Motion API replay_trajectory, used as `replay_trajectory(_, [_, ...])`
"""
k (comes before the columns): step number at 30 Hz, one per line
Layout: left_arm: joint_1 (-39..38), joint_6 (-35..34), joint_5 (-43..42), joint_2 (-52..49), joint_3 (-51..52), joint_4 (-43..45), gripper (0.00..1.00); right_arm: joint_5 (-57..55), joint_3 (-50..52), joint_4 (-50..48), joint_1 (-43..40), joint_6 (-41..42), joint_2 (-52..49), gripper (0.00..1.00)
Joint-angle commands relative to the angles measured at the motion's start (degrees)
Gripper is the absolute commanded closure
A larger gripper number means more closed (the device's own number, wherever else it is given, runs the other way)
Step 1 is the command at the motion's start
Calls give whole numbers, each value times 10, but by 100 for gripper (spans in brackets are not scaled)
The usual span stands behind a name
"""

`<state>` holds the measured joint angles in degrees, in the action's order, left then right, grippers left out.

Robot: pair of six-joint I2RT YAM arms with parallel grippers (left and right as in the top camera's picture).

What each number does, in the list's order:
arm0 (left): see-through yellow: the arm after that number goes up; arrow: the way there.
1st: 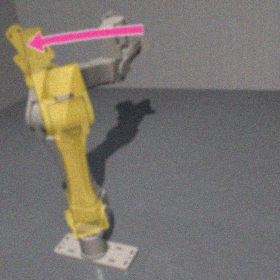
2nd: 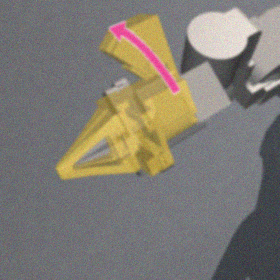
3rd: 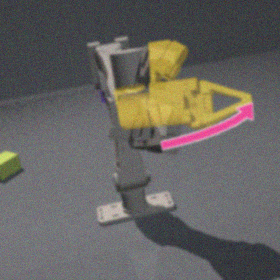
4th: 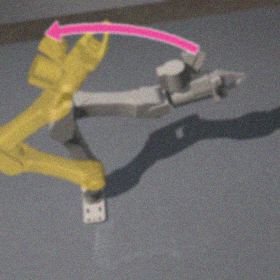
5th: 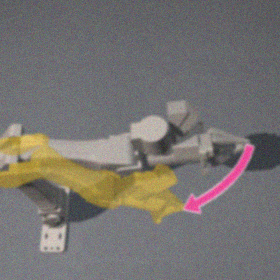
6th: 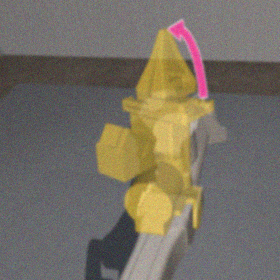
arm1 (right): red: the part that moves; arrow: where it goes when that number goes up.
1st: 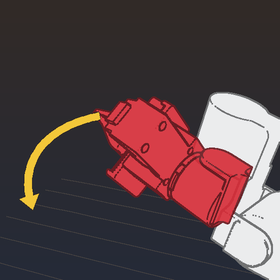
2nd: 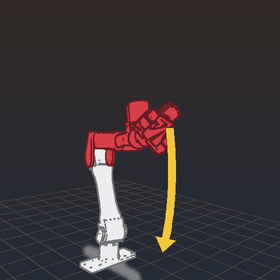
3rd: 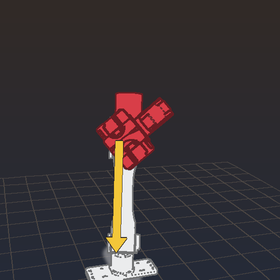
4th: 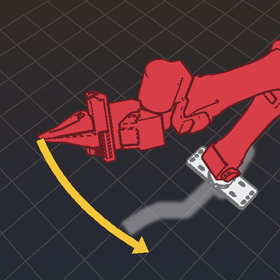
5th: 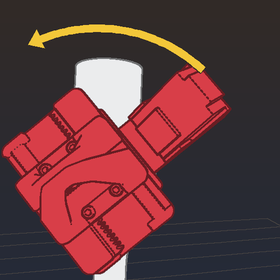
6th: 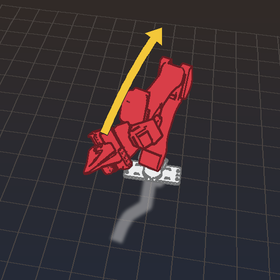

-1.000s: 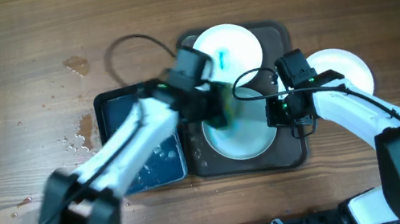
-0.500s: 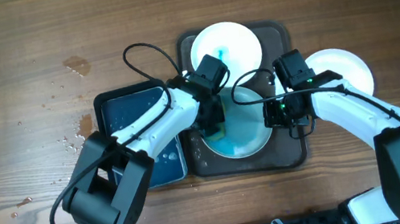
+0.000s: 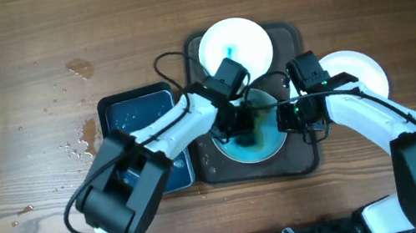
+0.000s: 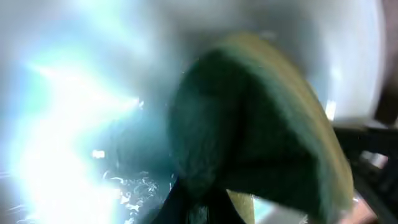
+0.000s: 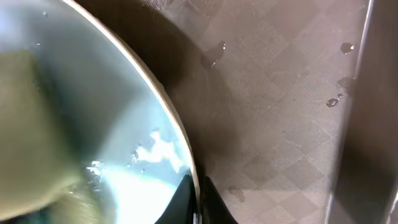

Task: Clean dirty plates on tray and stack at the side
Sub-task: 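Scrub the held plate with the sponge using the left gripper, then return the sponge to the basin with the left gripper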

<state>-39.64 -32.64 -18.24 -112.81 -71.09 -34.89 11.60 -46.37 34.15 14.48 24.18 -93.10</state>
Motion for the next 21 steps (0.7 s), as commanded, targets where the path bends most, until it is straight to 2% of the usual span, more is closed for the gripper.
replay_trajectory(1, [38, 7, 229, 17, 21, -55, 96, -26, 11, 6, 1, -2, -9, 96])
replay_trajectory(3, [38, 6, 211, 28, 21, -60, 96, -26, 11, 6, 1, -2, -9, 96])
replay_trajectory(5, [43, 6, 78, 42, 21, -52, 96, -26, 11, 7, 1, -2, -9, 96])
replay_trajectory(8, [63, -2, 12, 106, 21, -68, 96, -26, 11, 12, 1, -3, -9, 96])
replay_trajectory(11, [105, 3, 57, 229, 21, -139, 96, -26, 11, 14, 1, -2, -9, 96])
replay_trajectory(12, [139, 5, 116, 274, 21, -182, 96, -26, 11, 14, 1, -3, -9, 96])
replay_trajectory(14, [201, 9, 209, 292, 24, -258, 96, -26, 11, 9, 1, -12, -9, 96])
replay_trajectory(16, [253, 9, 220, 291, 86, -230, 96, -26, 11, -17, 1, -58, -9, 96])
replay_trajectory(18, [284, 6, 219, 288, 161, -165, 96, -28, 11, -43, 1, -79, -9, 96])
replay_trajectory(19, [303, 7, 204, 287, 208, -122, 96, -26, 9, -42, 1, -76, -8, 96])
replay_trajectory(21, [325, 9, 173, 289, 223, -120, 94, -33, -17, 19, 1, -60, 7, 96])
